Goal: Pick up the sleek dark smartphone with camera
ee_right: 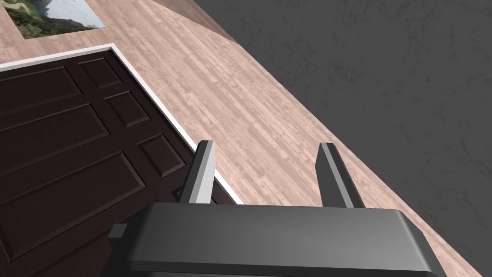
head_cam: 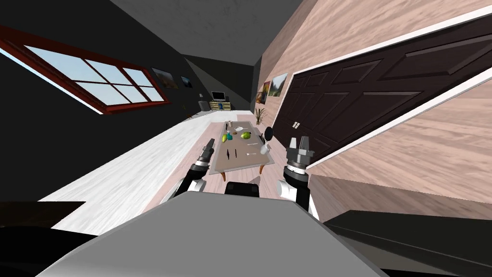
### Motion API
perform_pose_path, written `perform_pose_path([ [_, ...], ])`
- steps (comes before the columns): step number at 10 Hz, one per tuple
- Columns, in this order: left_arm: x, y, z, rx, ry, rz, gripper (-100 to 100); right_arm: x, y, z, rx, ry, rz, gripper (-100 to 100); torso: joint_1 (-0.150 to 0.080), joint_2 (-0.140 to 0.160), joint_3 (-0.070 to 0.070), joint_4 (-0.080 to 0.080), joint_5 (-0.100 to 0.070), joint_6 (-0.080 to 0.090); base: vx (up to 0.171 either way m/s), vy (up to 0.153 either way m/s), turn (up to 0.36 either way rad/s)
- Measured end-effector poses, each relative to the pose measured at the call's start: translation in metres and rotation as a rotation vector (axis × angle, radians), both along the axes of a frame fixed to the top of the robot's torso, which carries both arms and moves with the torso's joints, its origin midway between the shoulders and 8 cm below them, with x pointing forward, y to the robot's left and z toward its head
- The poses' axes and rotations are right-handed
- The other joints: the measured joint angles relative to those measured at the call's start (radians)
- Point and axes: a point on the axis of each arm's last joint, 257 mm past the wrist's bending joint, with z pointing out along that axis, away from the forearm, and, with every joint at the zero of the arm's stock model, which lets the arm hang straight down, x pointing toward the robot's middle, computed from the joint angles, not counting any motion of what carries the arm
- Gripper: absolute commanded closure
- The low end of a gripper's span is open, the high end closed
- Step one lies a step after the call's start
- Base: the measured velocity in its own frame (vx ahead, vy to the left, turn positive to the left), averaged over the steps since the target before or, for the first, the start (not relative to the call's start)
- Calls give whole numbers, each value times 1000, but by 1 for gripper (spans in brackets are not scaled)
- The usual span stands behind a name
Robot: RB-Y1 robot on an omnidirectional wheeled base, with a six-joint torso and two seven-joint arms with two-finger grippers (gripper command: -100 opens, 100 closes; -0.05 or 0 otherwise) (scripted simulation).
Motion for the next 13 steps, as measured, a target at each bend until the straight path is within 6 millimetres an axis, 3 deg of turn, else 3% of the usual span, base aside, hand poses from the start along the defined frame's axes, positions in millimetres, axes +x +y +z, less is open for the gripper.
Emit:
perform_pose_path([
  [3,1,2,-25,118,52,19,-100,0,0,0,0,0,0,0,0,-1,0,0,0,-1,-29,5,-287],
  [6,-5,5,-64,251,128,27,-100,0,0,0,0,0,0,0,0,0,0,0,0,0,-30,0,-229],
  [8,-5,6,-71,314,143,36,-100,0,0,0,0,0,0,0,0,-1,-1,0,0,-1,-14,-4,-173],
  [11,-11,7,-110,447,215,31,-100,0,0,0,0,0,0,0,0,-1,0,0,0,0,-22,-3,-265],
  [13,-13,12,-122,516,231,35,-100,0,0,0,0,0,0,0,0,-2,-1,0,0,-1,-9,-8,-157],
])
